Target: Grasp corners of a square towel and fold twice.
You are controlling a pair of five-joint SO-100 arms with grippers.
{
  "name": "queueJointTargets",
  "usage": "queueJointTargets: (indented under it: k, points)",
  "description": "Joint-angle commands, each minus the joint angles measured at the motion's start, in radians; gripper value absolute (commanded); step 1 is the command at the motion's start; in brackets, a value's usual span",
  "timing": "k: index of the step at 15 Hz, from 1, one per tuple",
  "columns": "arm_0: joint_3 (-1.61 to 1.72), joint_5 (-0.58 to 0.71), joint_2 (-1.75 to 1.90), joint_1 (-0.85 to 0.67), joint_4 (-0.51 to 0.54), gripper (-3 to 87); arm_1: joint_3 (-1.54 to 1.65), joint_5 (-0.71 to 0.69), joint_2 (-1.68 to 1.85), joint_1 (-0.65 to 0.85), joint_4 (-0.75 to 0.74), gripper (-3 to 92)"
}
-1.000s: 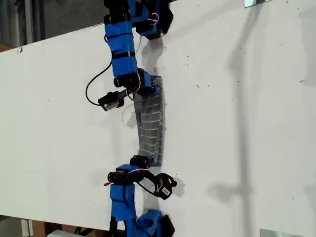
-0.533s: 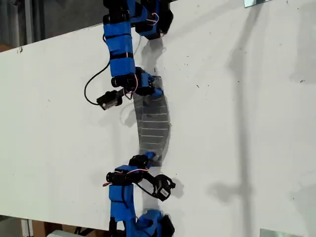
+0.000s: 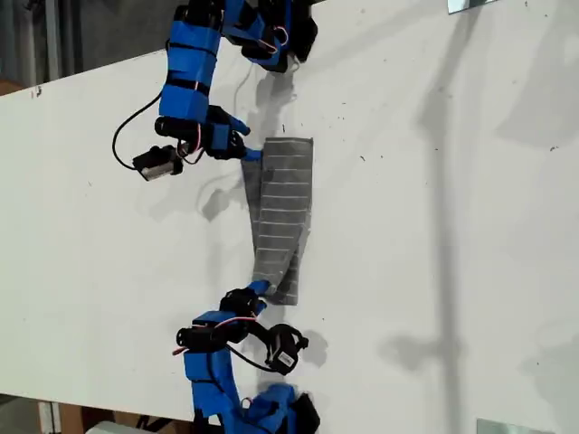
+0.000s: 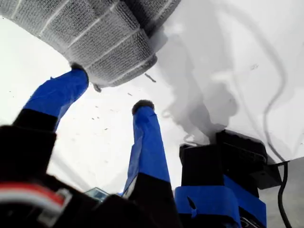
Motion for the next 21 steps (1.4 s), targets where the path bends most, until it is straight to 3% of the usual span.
queueJointTargets:
  k: [1, 4, 7, 9, 14, 21]
  points:
    - [-0.080, 0.025, 0.060, -0.032, 0.060, 16.1, -0.040, 0.002, 0.060, -0.002, 0.003, 24.3]
    - [-0.077, 0.061, 0.255, -0.107, 0.127, 16.1, 0.023, 0.029, 0.080, -0.029, -0.032, 24.3]
    - [0.112, -0.008, 0.477, -0.123, 0.124, 16.1, 0.175, 0.057, 0.115, -0.038, -0.138, 24.7]
    - [0.219, -0.084, 0.532, -0.054, 0.067, 16.0, 0.284, 0.069, 0.137, -0.038, -0.233, 26.7]
    - [0.330, -0.140, 0.551, 0.023, -0.048, 16.0, 0.459, 0.057, 0.060, 0.003, -0.451, 36.0]
    - [0.376, -0.175, 0.545, 0.086, -0.133, 16.0, 0.400, -0.021, -0.242, 0.057, -0.574, 37.9]
